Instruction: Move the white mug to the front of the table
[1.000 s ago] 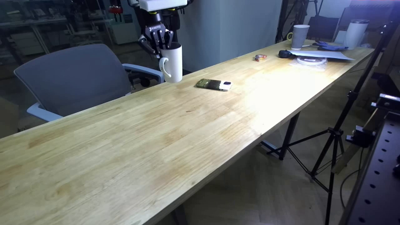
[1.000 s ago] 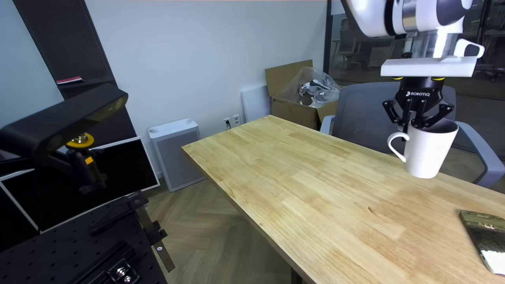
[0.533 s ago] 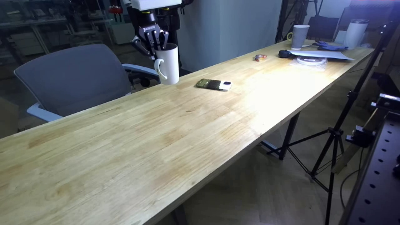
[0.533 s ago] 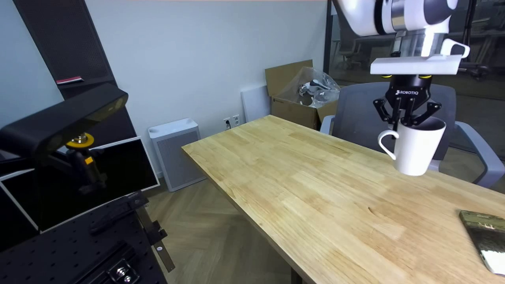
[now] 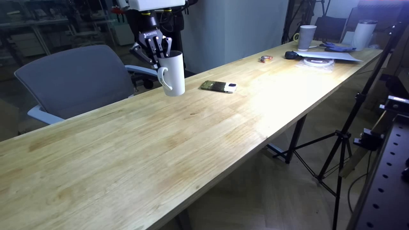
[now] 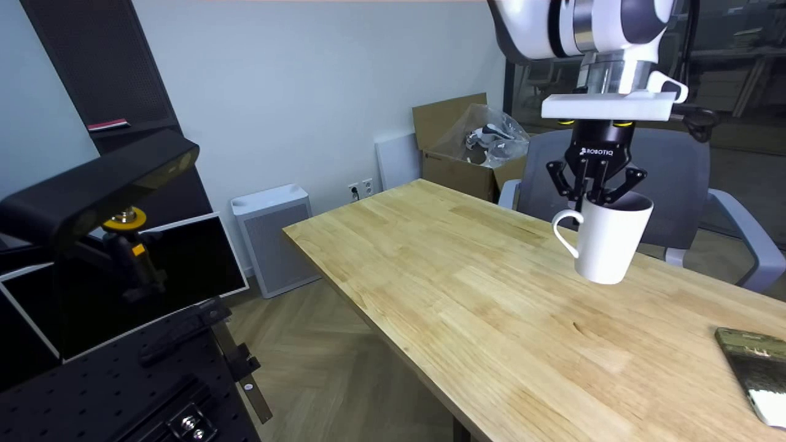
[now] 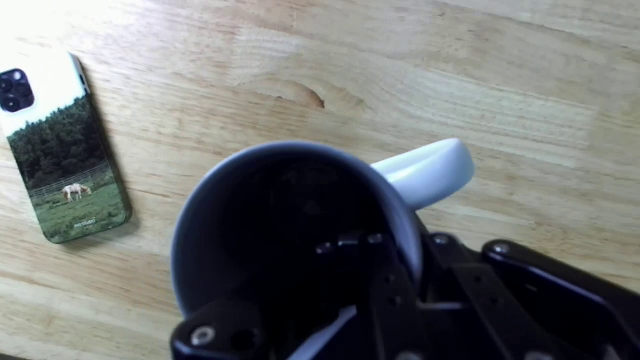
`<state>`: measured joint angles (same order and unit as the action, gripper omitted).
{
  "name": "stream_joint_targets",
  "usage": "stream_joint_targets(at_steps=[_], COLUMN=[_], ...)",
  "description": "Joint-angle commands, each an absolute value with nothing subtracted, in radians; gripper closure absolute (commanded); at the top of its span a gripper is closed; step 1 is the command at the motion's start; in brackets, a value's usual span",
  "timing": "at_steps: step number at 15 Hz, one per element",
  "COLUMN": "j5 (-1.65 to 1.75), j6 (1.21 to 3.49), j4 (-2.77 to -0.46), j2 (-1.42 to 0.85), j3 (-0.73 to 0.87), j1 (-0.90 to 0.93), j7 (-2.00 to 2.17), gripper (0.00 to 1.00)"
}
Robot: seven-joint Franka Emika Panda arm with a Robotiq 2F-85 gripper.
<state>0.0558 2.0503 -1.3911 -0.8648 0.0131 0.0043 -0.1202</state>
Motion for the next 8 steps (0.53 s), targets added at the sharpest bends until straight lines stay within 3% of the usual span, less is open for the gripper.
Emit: stream_joint_targets(at_steps=[1, 8], j5=[0.062, 0.067], j6=[2.081, 2.166], j4=[-1.569, -1.826], j2=[-0.734, -0.597], j3=[0.008, -0.005], j1=[0.014, 0.029], j7=[-0.086, -0.085], gripper=[0.97, 0.97])
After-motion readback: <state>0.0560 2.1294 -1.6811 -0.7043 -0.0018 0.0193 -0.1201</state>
